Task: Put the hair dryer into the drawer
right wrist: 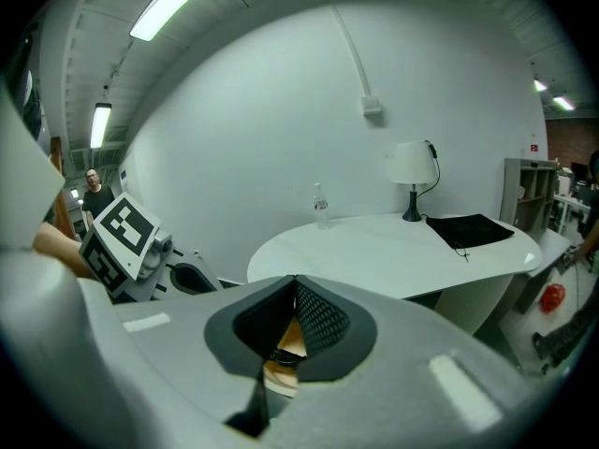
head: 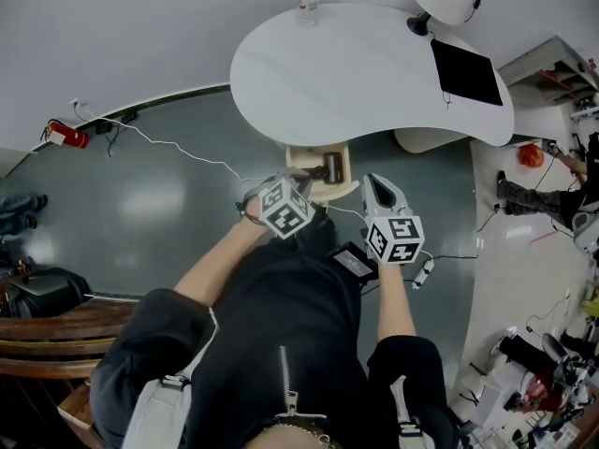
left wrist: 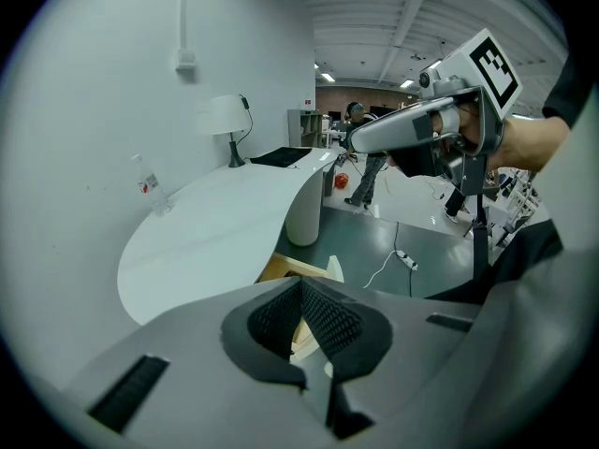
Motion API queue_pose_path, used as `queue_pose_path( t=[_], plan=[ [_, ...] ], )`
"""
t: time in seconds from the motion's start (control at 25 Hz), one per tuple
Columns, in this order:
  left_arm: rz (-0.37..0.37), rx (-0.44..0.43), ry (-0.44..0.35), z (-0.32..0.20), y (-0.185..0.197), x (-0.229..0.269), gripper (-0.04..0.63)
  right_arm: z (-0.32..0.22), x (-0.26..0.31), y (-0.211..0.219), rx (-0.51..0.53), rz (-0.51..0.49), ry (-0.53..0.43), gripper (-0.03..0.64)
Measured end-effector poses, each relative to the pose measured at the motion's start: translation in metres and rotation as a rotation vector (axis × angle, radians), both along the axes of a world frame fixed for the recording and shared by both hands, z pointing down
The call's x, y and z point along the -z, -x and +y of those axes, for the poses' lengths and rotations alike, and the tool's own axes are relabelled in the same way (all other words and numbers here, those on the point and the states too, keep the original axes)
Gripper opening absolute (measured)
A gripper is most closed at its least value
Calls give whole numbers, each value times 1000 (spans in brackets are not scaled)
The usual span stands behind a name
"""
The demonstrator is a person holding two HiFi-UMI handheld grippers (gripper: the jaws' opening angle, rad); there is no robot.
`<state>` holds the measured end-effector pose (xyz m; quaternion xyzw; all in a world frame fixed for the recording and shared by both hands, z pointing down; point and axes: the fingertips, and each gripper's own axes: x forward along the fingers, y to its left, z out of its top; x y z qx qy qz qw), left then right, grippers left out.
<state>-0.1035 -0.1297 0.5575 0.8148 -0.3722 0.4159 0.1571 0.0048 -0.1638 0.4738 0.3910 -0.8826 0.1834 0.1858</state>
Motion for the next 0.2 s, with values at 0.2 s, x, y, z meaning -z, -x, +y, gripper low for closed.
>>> queue_pose_path(
  t=[0.2],
  plan=[
    [-5,-5,6,1,-2,-4,14,1,-3,-2,0,3,6,2]
  ],
)
